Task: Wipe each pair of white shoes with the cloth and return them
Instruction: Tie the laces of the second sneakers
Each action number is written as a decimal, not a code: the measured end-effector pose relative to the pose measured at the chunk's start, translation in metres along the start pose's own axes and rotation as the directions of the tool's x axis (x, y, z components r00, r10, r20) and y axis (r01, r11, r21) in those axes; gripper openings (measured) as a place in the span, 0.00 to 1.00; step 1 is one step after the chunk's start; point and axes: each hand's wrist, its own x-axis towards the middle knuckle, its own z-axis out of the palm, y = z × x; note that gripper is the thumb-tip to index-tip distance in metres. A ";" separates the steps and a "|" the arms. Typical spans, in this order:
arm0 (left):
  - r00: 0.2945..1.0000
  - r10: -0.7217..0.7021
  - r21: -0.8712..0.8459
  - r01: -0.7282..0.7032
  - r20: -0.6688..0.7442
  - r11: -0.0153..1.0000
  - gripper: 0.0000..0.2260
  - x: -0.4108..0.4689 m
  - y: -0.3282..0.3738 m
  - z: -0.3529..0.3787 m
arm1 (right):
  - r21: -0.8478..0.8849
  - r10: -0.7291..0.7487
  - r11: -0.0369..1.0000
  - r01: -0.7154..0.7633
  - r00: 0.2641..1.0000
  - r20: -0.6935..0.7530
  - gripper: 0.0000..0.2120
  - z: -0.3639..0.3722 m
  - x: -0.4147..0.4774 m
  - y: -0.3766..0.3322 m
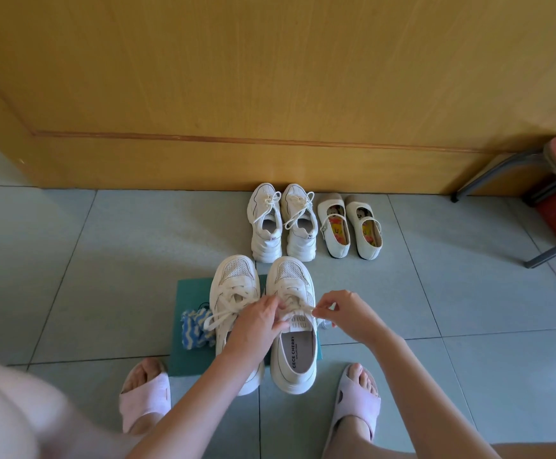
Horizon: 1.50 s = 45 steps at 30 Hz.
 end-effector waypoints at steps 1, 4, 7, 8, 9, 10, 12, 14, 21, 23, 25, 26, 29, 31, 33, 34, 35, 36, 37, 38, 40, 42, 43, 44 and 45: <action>1.000 0.013 -0.003 -0.013 -0.010 1.000 0.12 0.000 0.000 -0.001 | -0.017 0.009 1.000 -0.009 1.000 -0.019 0.06 0.000 0.000 0.000; 0.999 0.030 -0.035 -0.031 -0.035 0.999 0.11 0.004 -0.002 -0.003 | -0.100 0.000 0.995 -0.007 0.997 -0.077 0.09 0.001 -0.002 0.001; 1.000 0.002 -0.069 -0.002 -0.012 0.998 0.11 0.006 -0.004 -0.005 | -0.171 0.010 0.985 -0.024 0.997 -0.081 0.10 0.003 -0.003 0.000; 1.000 -0.009 -0.075 0.009 -0.004 0.997 0.11 0.006 -0.003 -0.005 | -0.180 0.027 0.983 -0.042 0.996 -0.083 0.10 0.003 -0.002 -0.001; 0.999 -0.038 -0.105 0.037 -0.001 0.994 0.11 0.007 -0.002 -0.005 | -0.181 0.046 0.982 -0.060 0.996 -0.082 0.10 0.003 -0.002 -0.001; 0.997 -0.079 -0.174 0.077 -0.006 0.982 0.12 0.007 0.001 -0.008 | -0.184 0.051 0.981 -0.066 0.995 -0.084 0.09 0.003 -0.002 -0.001; 0.984 -0.172 -0.394 0.173 0.038 0.903 0.13 0.007 0.010 -0.016 | -0.213 0.027 0.976 -0.035 0.999 -0.043 0.09 0.000 -0.002 -0.002; 0.962 -0.242 -0.611 0.267 0.125 0.745 0.15 0.010 0.014 -0.022 | -0.229 -0.023 0.973 0.026 1.000 0.015 0.09 -0.005 -0.003 -0.003; 0.885 -0.298 -0.865 0.434 0.357 0.251 0.16 0.019 0.021 -0.015 | 0.081 -0.117 0.990 0.115 0.993 0.024 0.07 -0.022 -0.003 -0.029; 0.906 -0.302 -0.879 0.383 0.297 0.285 0.14 0.022 0.028 -0.014 | 0.171 -0.126 0.977 0.126 0.992 -0.010 0.07 -0.020 -0.003 -0.035; 0.921 -0.330 -0.849 0.337 0.207 0.407 0.12 0.025 0.032 -0.012 | 0.267 -0.117 0.956 0.121 0.993 -0.032 0.08 -0.017 -0.004 -0.039; 0.924 -0.341 -0.819 0.327 0.173 0.472 0.11 0.026 0.032 -0.010 | 0.297 -0.112 0.947 0.119 0.993 -0.042 0.09 -0.015 -0.004 -0.040; 0.934 -0.334 -0.755 0.311 0.129 0.578 0.11 0.030 0.028 -0.004 | 0.390 -0.062 0.916 0.090 0.995 -0.083 0.10 -0.011 -0.003 -0.040; 0.942 -0.313 -0.733 0.298 0.122 0.611 0.12 0.031 0.027 -0.002 | 0.461 -0.006 0.885 0.070 0.990 -0.139 0.10 -0.010 -0.002 -0.037; 0.954 -0.260 -0.726 0.284 0.148 0.626 0.13 0.031 0.027 -0.003 | 0.505 0.026 0.860 0.066 0.985 -0.173 0.10 -0.010 0.000 -0.033; 0.961 -0.215 -0.717 0.274 0.175 0.641 0.13 0.031 0.027 -0.003 | 0.523 0.027 0.850 0.064 0.986 -0.166 0.09 -0.010 0.000 -0.032; 0.963 -0.174 -0.702 0.271 0.208 0.659 0.12 0.030 0.027 -0.003 | 0.536 0.020 0.841 0.064 0.988 -0.150 0.09 -0.010 0.001 -0.033; 0.960 -0.141 -0.688 0.272 0.242 0.673 0.11 0.029 0.028 -0.003 | 0.540 0.012 0.839 0.065 0.990 -0.138 0.08 -0.009 0.001 -0.034; 0.956 -0.119 -0.679 0.275 0.268 0.680 0.09 0.030 0.029 -0.004 | 0.534 0.008 0.843 0.066 0.991 -0.135 0.08 -0.008 0.002 -0.036; 0.955 -0.102 -0.674 0.270 0.279 0.687 0.08 0.029 0.029 -0.005 | 0.525 0.011 0.849 0.066 0.990 -0.143 0.08 -0.007 0.002 -0.038; 0.960 -0.077 -0.667 0.244 0.269 0.704 0.08 0.029 0.029 -0.008 | 0.512 0.024 0.856 0.073 0.984 -0.179 0.09 -0.003 0.006 -0.042; 0.964 -0.073 -0.662 0.230 0.256 0.713 0.09 0.029 0.029 -0.008 | 0.505 0.026 0.859 0.079 0.980 -0.197 0.09 -0.001 0.008 -0.044; 0.965 -0.079 -0.646 0.227 0.250 0.729 0.10 0.029 0.029 -0.008 | 0.496 0.021 0.864 0.081 0.980 -0.197 0.09 0.000 0.008 -0.044; 0.966 -0.088 -0.626 0.225 0.243 0.746 0.10 0.030 0.029 -0.007 | 0.487 0.012 0.869 0.086 0.981 -0.194 0.09 0.000 0.009 -0.043; 0.967 -0.099 -0.615 0.226 0.233 0.755 0.10 0.031 0.029 -0.006 | 0.479 0.000 0.873 0.092 0.982 -0.190 0.08 0.000 0.009 -0.041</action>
